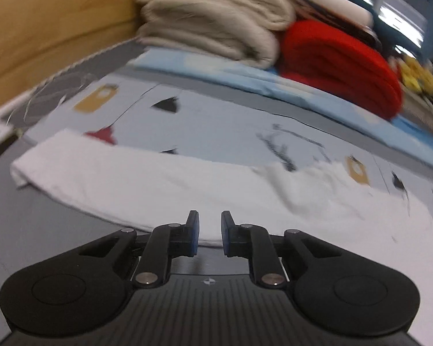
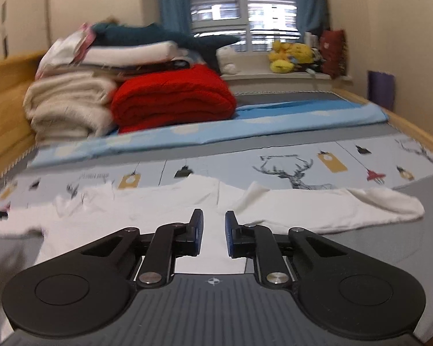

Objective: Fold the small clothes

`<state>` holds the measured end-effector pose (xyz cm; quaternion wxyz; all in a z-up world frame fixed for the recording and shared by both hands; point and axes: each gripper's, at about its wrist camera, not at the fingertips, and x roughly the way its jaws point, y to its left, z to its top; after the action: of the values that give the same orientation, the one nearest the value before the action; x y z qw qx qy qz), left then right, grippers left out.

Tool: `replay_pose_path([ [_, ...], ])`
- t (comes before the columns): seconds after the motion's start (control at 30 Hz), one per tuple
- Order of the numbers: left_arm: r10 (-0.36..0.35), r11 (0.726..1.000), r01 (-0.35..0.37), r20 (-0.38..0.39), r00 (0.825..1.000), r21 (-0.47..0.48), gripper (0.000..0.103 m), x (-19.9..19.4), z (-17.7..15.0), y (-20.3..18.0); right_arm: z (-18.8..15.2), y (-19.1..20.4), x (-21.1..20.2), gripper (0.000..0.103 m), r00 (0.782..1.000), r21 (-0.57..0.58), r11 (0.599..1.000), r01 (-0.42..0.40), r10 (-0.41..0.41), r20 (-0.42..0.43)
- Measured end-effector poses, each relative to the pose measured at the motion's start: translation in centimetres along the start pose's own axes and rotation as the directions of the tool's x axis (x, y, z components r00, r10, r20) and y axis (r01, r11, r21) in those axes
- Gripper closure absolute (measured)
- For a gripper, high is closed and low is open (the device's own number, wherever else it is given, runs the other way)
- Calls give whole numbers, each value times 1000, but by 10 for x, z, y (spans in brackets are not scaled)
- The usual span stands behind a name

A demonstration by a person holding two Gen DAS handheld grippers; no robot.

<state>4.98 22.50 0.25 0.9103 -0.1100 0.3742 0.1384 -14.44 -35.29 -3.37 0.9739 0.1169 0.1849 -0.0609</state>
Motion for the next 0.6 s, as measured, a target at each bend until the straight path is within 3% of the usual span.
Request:
replay_pose_path([
  [0.17, 19, 993, -19, 6, 1000, -113, 86, 19, 13, 30, 22, 43, 42, 86, 993, -116, 992, -48, 35, -109],
  [0.43, 54, 972, -50, 8, 999, -231, 83, 49, 15, 82, 70, 151, 131, 86, 977, -186, 960, -209, 197, -80],
  [0.53, 58, 951, -58, -8, 998, -303, 70, 58, 15, 111, 65, 172, 152, 90, 968, -195, 949, -249, 243, -56],
  [0.6, 65, 926, -69, -24, 998, -370, 62, 70, 18, 134, 60, 180, 165, 97, 958, -166, 945, -283, 269, -103],
])
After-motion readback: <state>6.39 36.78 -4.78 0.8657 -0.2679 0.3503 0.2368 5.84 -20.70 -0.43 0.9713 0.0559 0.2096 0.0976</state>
